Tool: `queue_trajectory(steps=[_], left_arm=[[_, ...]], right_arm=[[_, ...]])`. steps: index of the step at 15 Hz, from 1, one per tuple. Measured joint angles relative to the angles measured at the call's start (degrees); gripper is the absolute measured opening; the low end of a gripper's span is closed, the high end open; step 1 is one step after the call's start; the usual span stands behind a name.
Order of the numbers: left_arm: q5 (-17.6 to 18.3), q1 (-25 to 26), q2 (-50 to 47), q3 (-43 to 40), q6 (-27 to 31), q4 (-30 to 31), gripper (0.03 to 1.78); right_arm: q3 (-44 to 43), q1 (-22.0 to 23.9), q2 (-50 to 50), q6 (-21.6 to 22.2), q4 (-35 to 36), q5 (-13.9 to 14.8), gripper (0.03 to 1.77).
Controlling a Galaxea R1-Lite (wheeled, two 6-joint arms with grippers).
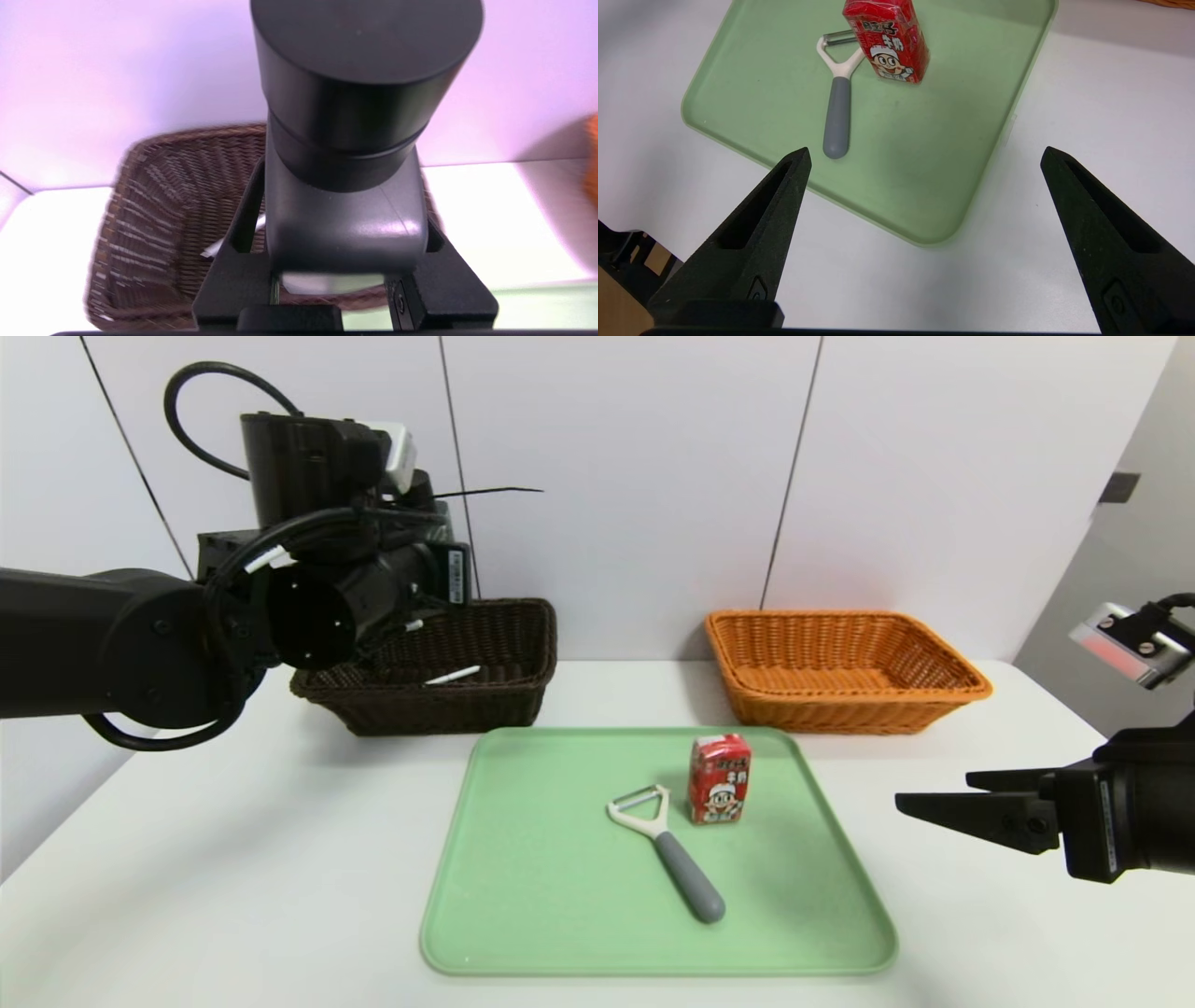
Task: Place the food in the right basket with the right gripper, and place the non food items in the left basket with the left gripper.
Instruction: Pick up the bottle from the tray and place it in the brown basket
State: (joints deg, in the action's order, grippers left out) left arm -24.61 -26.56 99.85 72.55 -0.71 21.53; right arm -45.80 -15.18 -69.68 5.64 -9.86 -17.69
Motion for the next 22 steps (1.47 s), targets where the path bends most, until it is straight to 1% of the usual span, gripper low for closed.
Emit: queue_trajectory(steps=[3,4,7,13,17,21,22], left_arm=[[7.2,6.7,0.9,0.4,2.2,0.2,0.61],[8.8,8.2,1.4,0.7,2.4,0.2,0.61],[11.3,11.3,3.8,2.5,2.5,0.0,0.61],[11.6,12.5,11.3,5.5,2.4,0.0,0.61],[11.3,12.9,16.1,5.9,2.4,0.2,0.61],[11.6,12.9,18.7,6.2,2.4,0.2,0.61],[11.6,12.9,19.0,6.3,2.4,0.3,0.77]], right_arm=[[0.0,-0.1,0.0,0.0,0.0,-0.2,1.70],[0.0,-0.1,0.0,0.0,0.0,-0.2,1.70],[0.4,-0.1,0.0,0.0,0.0,-0.1,1.70],[0.7,-0.1,0.3,0.1,-0.2,0.0,1.70],[1.1,0.0,0.2,0.1,-0.1,0.0,1.70],[1.1,0.0,-0.1,0.2,-0.1,0.0,1.70],[1.1,0.0,-0.1,0.2,-0.1,0.0,1.70]])
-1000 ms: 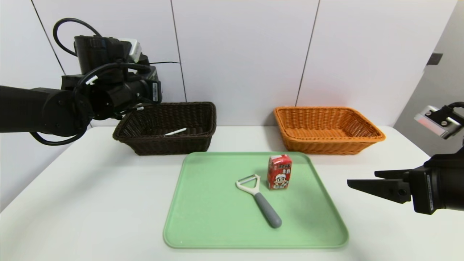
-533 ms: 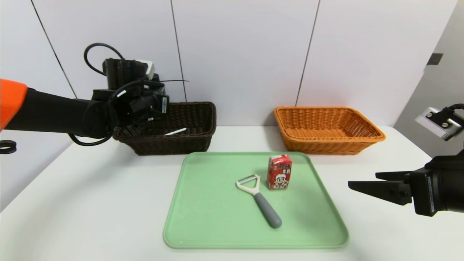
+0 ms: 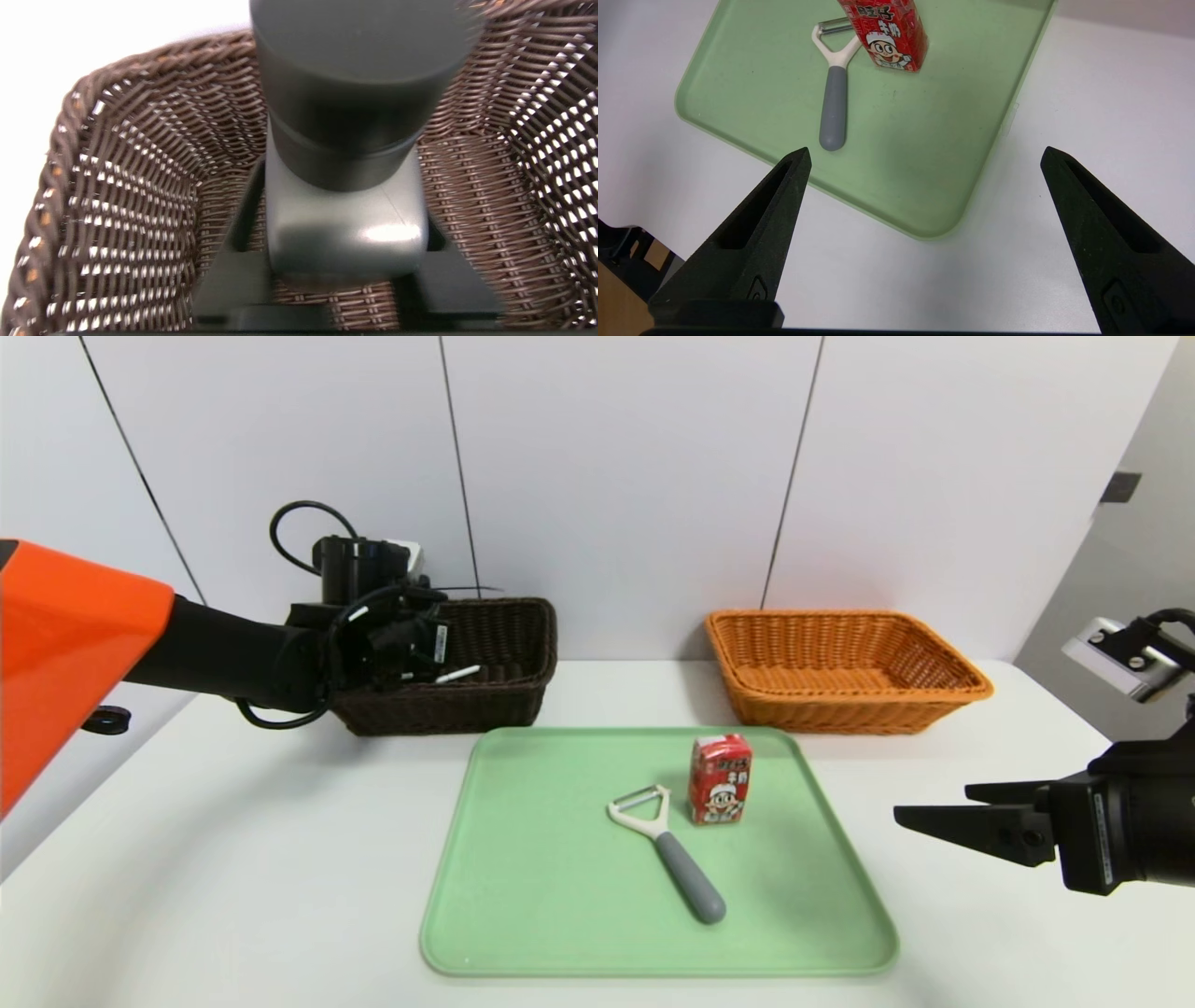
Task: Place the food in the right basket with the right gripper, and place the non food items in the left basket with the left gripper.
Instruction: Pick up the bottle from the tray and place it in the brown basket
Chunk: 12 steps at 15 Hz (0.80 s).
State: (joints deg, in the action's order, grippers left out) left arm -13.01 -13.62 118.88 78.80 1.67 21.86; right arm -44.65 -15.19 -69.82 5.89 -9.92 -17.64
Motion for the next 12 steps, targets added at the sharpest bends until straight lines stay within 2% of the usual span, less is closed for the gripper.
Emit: queue_trajectory(steps=[5,9,12], left_arm=[[0.0,0.0,0.5,0.1,-0.1,0.0,1.21],[0.0,0.0,-2.6,-0.3,-0.1,-0.9,1.41],[0.0,0.0,-7.9,-0.6,-0.1,-4.8,1.50]], right_arm=[[0.0,0.0,0.0,0.0,0.0,0.0,1.70],[0.0,0.0,0.0,0.1,0.0,0.0,1.70],[0.0,0.1,0.1,0.2,0.0,-0.1,1.70]])
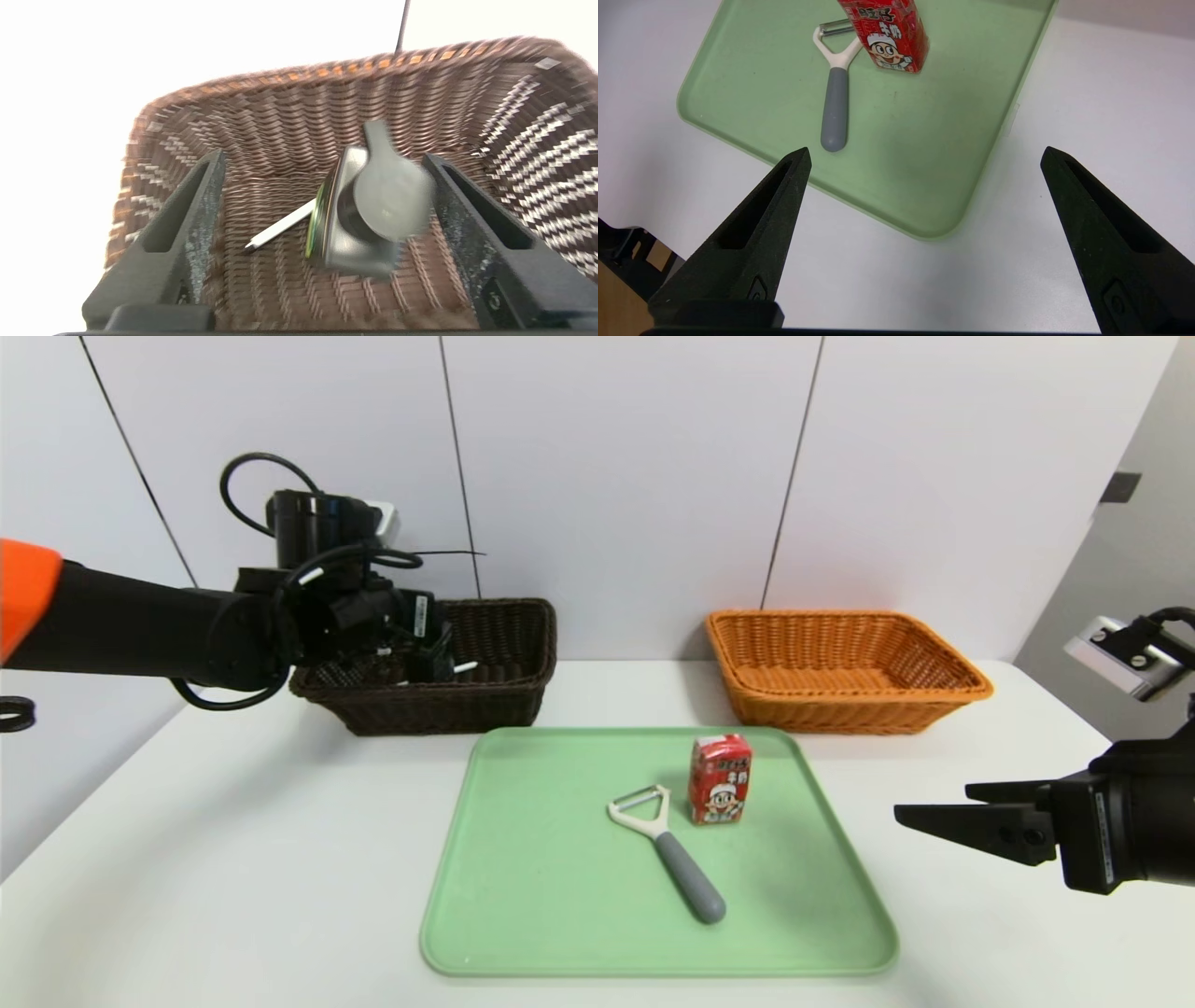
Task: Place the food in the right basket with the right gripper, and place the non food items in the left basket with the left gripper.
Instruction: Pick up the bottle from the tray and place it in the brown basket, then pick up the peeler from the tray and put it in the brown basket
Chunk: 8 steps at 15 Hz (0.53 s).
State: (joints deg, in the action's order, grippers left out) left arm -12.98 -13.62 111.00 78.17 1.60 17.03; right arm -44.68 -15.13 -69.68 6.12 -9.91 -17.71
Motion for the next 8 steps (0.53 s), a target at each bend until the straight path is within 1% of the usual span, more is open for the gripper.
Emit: queue_trajectory(steps=[5,8], left_arm=[[-0.2,0.4,-9.0,0.0,-0.9,-6.3,1.60],[-0.3,0.5,-13.5,-0.4,-3.1,-8.2,1.63]], right_arm=[[0.0,0.1,0.5,0.0,0.0,0.0,1.70],[0.0,0.5,0.8,-0.1,0.0,0.0,1.70]])
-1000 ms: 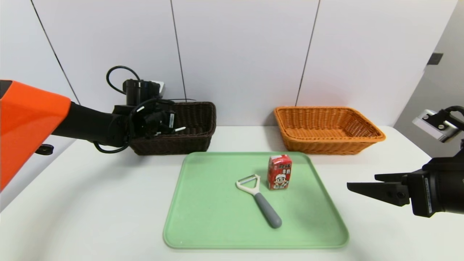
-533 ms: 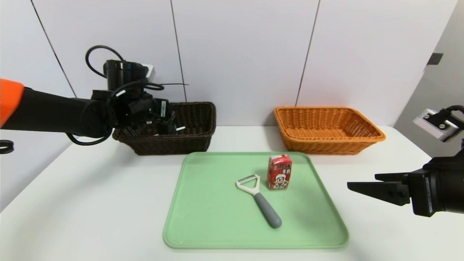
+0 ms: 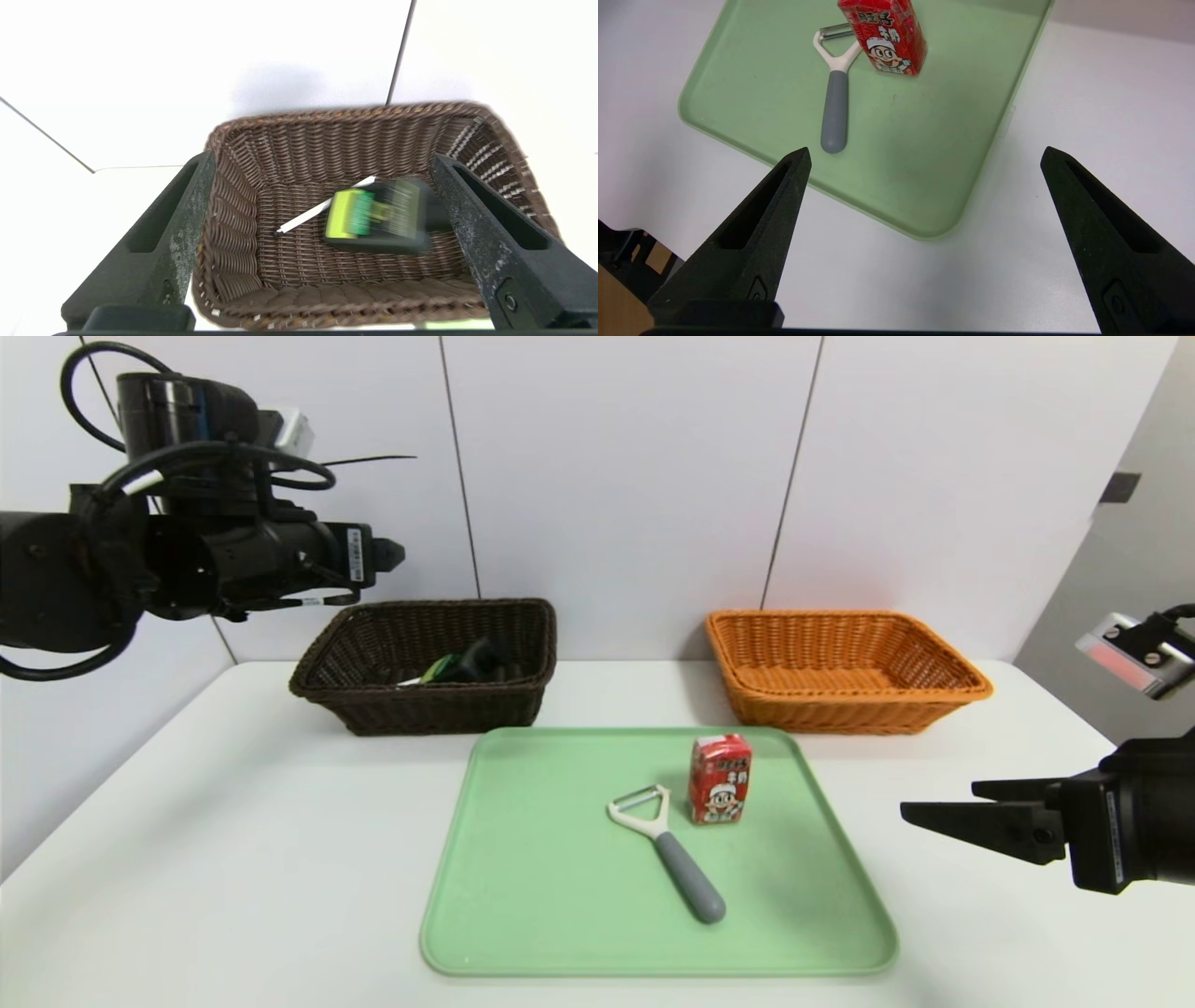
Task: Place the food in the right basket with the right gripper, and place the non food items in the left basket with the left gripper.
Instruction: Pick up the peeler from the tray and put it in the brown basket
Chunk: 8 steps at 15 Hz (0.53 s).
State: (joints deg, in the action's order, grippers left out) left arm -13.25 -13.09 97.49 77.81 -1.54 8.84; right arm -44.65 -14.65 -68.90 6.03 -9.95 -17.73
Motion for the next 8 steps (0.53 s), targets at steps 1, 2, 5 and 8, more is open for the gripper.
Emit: queue_trajectory(steps=[1,2,5,8], left_arm=[[0.0,0.0,-1.4,-0.3,-0.6,-1.0,1.64],[0.1,-0.1,-2.8,-0.9,-1.4,-2.2,1.65],[0.1,-2.7,-6.4,-5.9,-2.6,-3.7,1.67],[-0.1,-6.3,-9.8,-11.3,-3.3,-3.6,1.67]], right_arm=[[0.0,0.0,0.1,0.0,0.0,0.0,1.70],[0.0,0.1,0.3,0.0,0.0,0.0,1.70],[0.0,0.1,0.5,0.1,0.0,0.0,1.70],[0.0,0.1,0.5,0.2,0.0,0.0,1.70]])
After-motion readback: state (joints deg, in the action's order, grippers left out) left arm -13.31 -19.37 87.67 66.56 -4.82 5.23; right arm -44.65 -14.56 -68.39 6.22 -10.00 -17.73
